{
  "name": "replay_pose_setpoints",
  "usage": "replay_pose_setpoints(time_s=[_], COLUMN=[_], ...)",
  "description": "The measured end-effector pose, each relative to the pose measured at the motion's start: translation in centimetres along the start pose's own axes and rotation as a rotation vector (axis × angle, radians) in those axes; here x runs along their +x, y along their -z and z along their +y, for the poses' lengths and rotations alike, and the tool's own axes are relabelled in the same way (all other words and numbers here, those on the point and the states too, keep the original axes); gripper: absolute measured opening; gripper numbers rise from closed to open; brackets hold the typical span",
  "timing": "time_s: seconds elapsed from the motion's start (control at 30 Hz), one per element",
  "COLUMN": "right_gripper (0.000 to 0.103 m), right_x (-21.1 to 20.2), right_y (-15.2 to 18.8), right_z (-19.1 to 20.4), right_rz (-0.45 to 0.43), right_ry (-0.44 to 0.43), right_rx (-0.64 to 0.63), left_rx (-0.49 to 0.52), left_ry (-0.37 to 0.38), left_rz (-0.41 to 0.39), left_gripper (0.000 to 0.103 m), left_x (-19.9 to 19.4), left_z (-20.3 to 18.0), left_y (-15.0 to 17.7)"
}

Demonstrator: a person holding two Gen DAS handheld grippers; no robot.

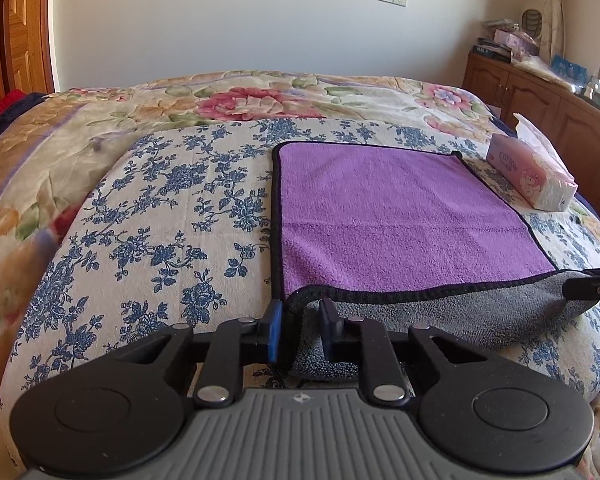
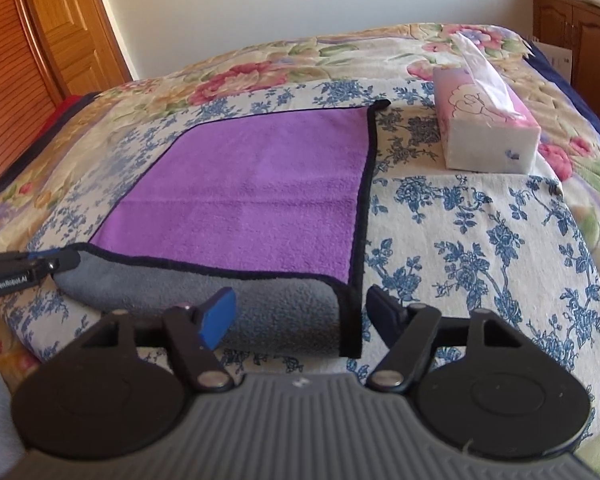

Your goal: Fold towel

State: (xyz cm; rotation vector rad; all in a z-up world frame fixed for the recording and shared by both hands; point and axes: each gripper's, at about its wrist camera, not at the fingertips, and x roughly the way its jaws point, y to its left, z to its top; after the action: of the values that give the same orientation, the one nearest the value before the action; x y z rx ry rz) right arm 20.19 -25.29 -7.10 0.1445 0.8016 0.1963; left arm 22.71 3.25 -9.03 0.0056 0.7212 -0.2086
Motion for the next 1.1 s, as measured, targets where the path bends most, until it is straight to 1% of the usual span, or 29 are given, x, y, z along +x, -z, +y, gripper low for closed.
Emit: replay_pose_setpoints(time_s=[0.07, 0.1, 0.13, 0.17, 0.23, 0.3, 0.37, 0.43, 0.53, 0.6, 0.63, 0.67, 0.9, 0.97, 1.1], right_gripper=[0.062, 0.06, 0.057, 0.054, 0.049, 0.046, 0.036, 0.029, 0.021, 0.019, 0.011, 0.009, 0.009, 0.005, 0.004], right_x=[-0.05, -0.07, -0.09, -0.11, -0.2, -0.24, -0.28, -0.28, -0.22, -0.2, -0.2, -0.2, -0.18, -0.18, -0.26], right_y=[-0.02, -0.06, -0.1, -0.11, -0.16, -0.22, -0.29, -0.31, -0.32, -0.34, -0.35, -0.35, -0.37, -0.38, -0.4], right_z=[-0.03, -0.04, -0.03, 0.0, -0.03, -0.05, -0.01, 0.03, 0.05, 0.12, 0.15, 0.19, 0.14, 0.17, 0.28], right_rz=[0.003, 0.005, 0.006, 0.006, 0.006, 0.006, 0.007, 0.008, 0.009, 0.008, 0.007, 0.007, 0.003, 0.001, -0.005], right_ry=[-0.004, -0.009, -0.011, -0.011, -0.014, -0.013, -0.006, 0.004, 0.007, 0.009, 0.009, 0.011, 0.016, 0.015, 0.012], right_rx=[0.004, 0.005, 0.003, 0.0, -0.001, -0.004, -0.013, -0.024, -0.033, -0.042, -0.047, -0.052, -0.066, -0.071, -0.077], left_rx=[0.001, 0.001, 0.0, -0.001, -0.003, -0.001, 0.002, 0.007, 0.014, 0.014, 0.014, 0.013, 0.016, 0.016, 0.021], left_ry=[0.003, 0.006, 0.012, 0.018, 0.024, 0.03, 0.035, 0.038, 0.044, 0.046, 0.046, 0.046, 0.044, 0.044, 0.043], left_rz=[0.001, 0.001, 0.0, 0.0, 0.001, 0.001, 0.002, 0.002, 0.002, 0.004, 0.003, 0.003, 0.002, 0.001, -0.002], left_gripper=[0.022, 0.021, 0.02, 0.016, 0.014, 0.009, 0.008, 0.008, 0.007, 0.007, 0.007, 0.007, 0.006, 0.006, 0.006], left_x=[0.02, 0.0, -0.06, -0.04, -0.02, -0.01, -0.02, -0.05, -0.09, -0.08, -0.1, -0.12, -0.31, -0.33, -0.45], left_z=[-0.03, -0.02, 0.04, 0.06, 0.02, -0.03, -0.16, -0.31, -0.47, -0.51, -0.51, -0.51, -0.7, -0.7, -0.81], left_y=[0.04, 0.06, 0.05, 0.03, 0.0, 0.0, 0.04, 0.06, 0.05, 0.02, 0.02, 0.01, -0.11, -0.14, -0.25])
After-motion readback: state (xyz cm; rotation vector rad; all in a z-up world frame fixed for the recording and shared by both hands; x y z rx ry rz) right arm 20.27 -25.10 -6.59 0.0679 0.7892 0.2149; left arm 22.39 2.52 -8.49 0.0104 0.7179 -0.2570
